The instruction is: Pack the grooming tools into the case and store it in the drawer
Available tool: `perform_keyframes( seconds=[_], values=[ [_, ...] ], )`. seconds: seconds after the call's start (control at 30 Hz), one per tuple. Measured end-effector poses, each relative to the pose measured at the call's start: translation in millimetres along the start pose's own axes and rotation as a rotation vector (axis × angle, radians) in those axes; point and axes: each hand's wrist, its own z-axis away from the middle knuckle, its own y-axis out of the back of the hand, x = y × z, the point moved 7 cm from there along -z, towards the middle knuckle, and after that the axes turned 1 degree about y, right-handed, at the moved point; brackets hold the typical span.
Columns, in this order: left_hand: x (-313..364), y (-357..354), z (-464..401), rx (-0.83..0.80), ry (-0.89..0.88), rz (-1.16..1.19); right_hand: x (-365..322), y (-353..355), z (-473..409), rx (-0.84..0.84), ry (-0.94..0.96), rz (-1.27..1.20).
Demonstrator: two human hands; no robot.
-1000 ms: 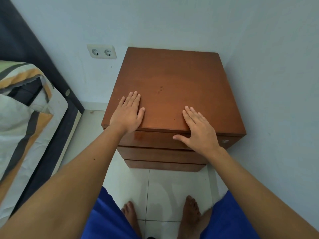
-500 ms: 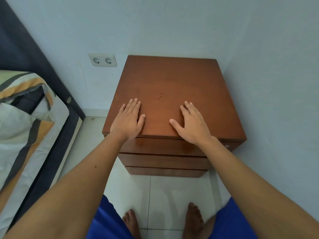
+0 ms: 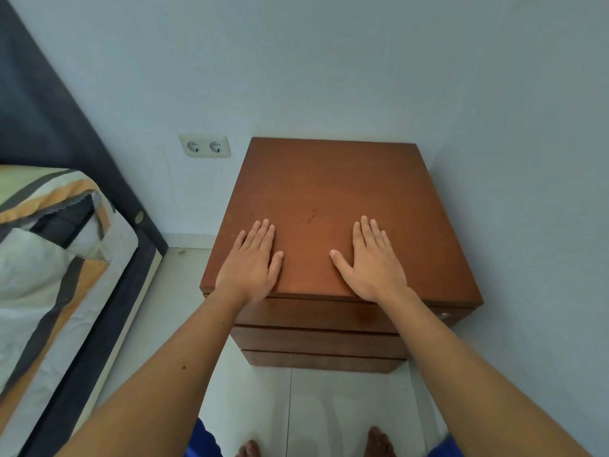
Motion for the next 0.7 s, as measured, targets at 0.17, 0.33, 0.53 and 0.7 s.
perform_keyframes(
  seconds=[0.17,0.33,0.53,0.7],
  values=[
    [-1.1,-2.1,-1.6,0.003,0.0,-0.008,0.5,-2.4,-0.5,-0.003,0.012,0.018],
    [-1.2,-1.8,-1.4,0.003,-0.004,0.006,-1.7,-1.0,10.9,-0.008,0.051,0.006],
    [-0.7,-2.1,-1.4,-0.014,-0.002,-0.001,-5.3,-8.9,62.7,0.002,0.118,-0.033],
    [2.5,1.4,-1.0,-0.003,-0.009,0.0,-13.2,-20.5,134.8,-0.081,0.213,-0.086]
  ],
)
